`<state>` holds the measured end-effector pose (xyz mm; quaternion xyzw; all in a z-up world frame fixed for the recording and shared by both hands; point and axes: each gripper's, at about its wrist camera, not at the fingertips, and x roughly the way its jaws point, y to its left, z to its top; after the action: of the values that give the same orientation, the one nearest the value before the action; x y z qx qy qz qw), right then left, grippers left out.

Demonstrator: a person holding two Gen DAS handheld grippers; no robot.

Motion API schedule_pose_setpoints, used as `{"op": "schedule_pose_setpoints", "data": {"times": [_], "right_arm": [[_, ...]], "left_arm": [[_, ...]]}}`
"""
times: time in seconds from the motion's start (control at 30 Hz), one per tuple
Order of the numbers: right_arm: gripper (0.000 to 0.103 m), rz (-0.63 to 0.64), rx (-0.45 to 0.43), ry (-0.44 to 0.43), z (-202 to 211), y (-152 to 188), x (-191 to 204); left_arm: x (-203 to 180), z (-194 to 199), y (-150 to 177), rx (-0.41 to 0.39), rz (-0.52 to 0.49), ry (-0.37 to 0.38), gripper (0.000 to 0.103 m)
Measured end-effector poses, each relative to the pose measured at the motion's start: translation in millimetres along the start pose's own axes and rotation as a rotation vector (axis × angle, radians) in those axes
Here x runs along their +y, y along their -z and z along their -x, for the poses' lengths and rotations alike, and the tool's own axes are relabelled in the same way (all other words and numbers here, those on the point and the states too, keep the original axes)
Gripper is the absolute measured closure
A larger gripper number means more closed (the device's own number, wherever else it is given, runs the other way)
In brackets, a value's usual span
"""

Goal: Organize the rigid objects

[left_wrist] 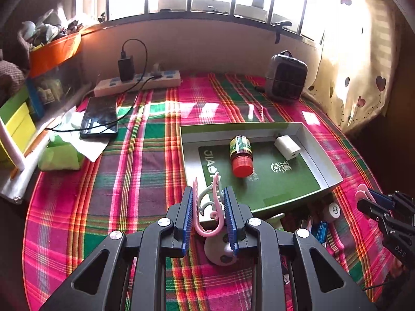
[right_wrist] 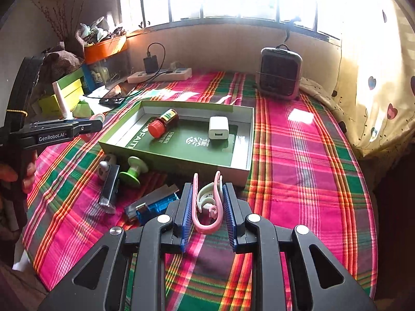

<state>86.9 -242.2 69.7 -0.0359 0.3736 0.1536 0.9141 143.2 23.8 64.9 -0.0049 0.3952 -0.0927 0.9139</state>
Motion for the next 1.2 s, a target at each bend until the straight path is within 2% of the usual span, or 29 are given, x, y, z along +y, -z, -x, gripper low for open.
{"op": "schedule_pose_setpoints", "data": {"times": [0.27,0.5,0.93,1.2], "right_arm": [[0.079,-0.074,0.007,0.030,-30,-39,-24],[0.079,-0.066,0.024,0.065,-61,-67,-29],[0.079,-0.018,0.099,0.160,-124,-88,-28],[0.079,0.051,0.133,0.224,-143,-89,-22]], "left_arm": [[-1,-22,-22,0.006,-0.003,-0.002,0.081],[1,-47,-31,0.038,0.019,0.003,0.081],[-3,-81,-34,0.083,0.011,-0.006,0.081],[-5,-92,-36,0.095,-0.007,-0.021,0.081]]}}
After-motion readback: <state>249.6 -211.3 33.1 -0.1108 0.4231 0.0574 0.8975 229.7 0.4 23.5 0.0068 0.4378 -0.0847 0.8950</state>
